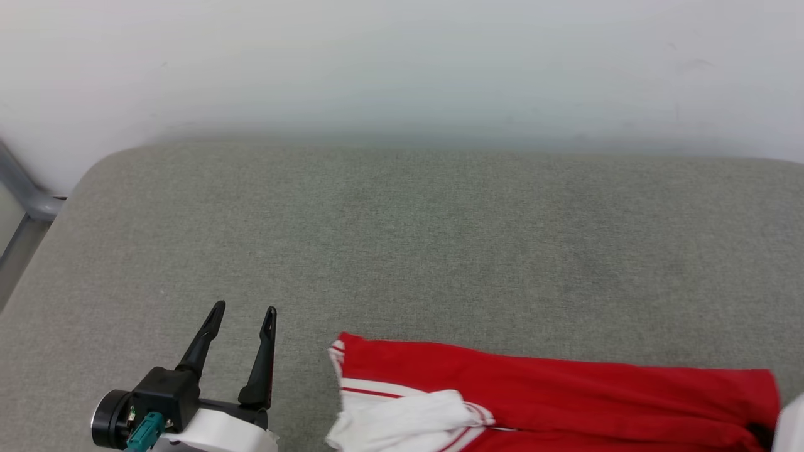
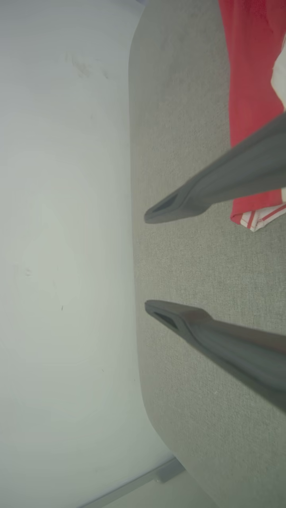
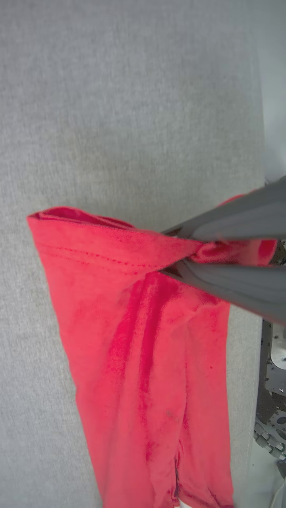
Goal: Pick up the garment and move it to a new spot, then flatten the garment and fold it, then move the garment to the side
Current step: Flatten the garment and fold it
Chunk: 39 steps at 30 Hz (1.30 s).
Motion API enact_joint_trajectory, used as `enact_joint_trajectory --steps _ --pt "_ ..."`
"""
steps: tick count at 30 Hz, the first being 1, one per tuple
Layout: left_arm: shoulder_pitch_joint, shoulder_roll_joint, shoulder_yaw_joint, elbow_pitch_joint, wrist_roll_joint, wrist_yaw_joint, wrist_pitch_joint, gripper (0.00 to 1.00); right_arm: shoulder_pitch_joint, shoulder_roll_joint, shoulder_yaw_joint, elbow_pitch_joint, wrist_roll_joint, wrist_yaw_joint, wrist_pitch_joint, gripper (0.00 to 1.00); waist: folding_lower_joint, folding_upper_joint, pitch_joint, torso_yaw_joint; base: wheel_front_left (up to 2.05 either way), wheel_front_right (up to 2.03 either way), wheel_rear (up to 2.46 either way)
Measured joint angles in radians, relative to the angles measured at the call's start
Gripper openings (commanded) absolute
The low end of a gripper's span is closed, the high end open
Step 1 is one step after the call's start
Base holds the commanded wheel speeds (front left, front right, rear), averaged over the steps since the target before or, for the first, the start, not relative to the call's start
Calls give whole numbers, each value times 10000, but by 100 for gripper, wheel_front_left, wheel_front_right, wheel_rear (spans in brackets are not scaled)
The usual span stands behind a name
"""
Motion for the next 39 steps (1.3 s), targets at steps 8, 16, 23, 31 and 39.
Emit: enact_joint_trajectory --steps 8,16,23,31,39 --pt "93 31 -6 -13 31 128 15 100 146 92 -1340 -303 249 -4 1352 0 0 0 -121 -295 0 0 0" --pt "111 90 -52 -6 -13 142 58 100 -552 1480 -1496 -988 3032 -4 3150 0 -1 0 -159 -413 0 0 0" --pt "72 92 -180 25 -27 140 104 100 -733 1615 -497 -77 6667 -4 3384 0 0 0 -177 -128 0 0 0" --pt "-167 48 -364 123 -42 84 174 100 -733 1620 2130 573 8753 -4 1739 0 -1 0 -132 481 0 0 0" --pt "-466 -2 -422 276 -115 -4 128 100 -1348 1630 4514 1561 9068 -6 128 0 0 0 172 1121 0 0 0"
